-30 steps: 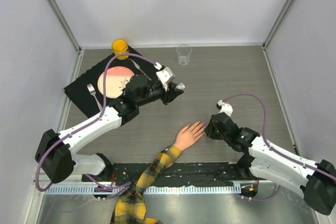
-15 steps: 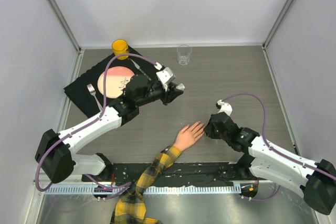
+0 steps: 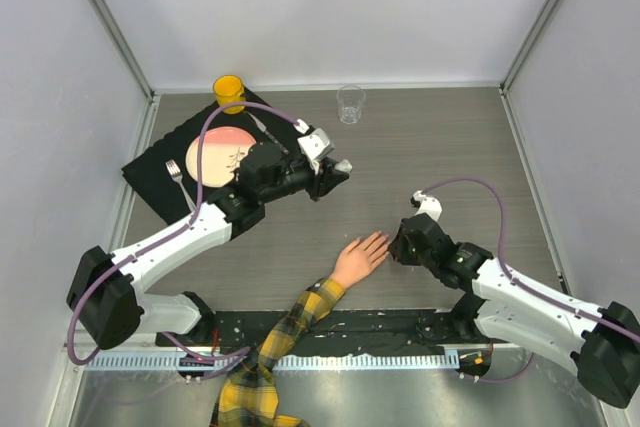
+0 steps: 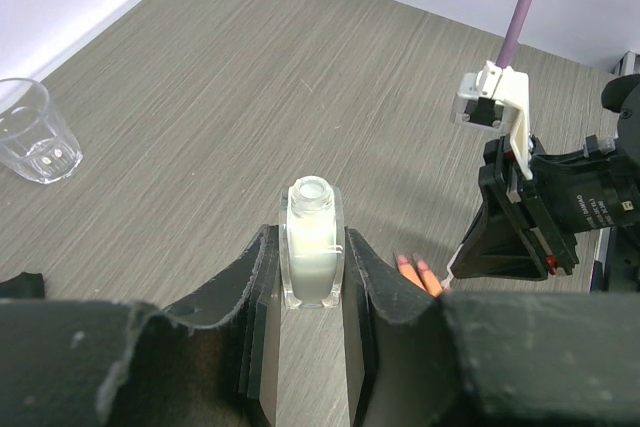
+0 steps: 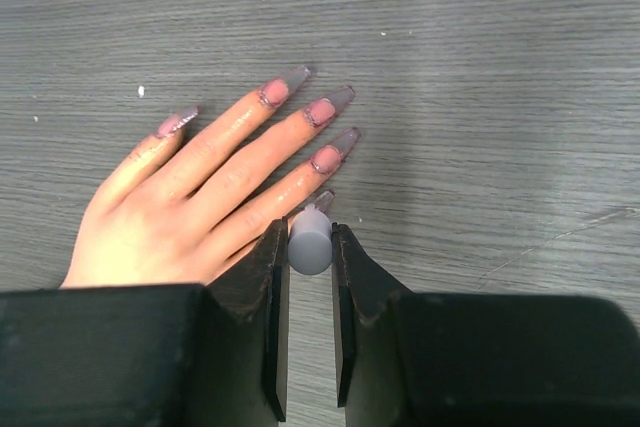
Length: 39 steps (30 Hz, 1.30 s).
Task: Paint the nails
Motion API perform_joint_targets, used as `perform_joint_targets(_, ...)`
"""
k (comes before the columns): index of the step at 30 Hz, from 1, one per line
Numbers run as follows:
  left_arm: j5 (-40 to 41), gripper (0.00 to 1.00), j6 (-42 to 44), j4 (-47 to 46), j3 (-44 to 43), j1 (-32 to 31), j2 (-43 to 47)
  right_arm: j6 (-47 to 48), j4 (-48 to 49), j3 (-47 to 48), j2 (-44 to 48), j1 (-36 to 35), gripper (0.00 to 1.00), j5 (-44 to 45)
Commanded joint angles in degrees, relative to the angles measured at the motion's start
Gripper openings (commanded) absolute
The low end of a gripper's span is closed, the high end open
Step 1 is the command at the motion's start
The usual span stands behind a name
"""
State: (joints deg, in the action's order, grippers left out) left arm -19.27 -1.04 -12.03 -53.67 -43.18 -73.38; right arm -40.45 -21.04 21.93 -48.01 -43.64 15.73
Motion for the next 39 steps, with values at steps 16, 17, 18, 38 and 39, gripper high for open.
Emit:
perform_joint_targets(16,-0.7,0.0,0.7,-1.5,-2.2,-0.2,0.6,0.1,1.2,1.6,0.5,0.1,0.01,0.1)
perform_joint_targets(17,-0.7,0.0,0.7,-1.5,-2.1,-0.2,0.5,0.1,1.1,1.6,1.3,0.1,0.01,0.1)
perform_joint_targets(18,-0.7,0.0,0.8,-1.5,-2.1,-0.2,0.5,0.2,1.2,1.5,1.8,0.1,0.01,0.2)
perform_joint_targets(38,-0.9,0.0,0.8,-1.2,-2.4,-0.2,0.5,-0.8,-0.1,2.0,-0.8,0.1,0.01,0.0)
perform_joint_targets(39,-0.9,0.0,0.8,-1.2,-2.5,-0.2,0.5,-0.9,-0.2,1.9,-0.8,0.2,0.01,0.0)
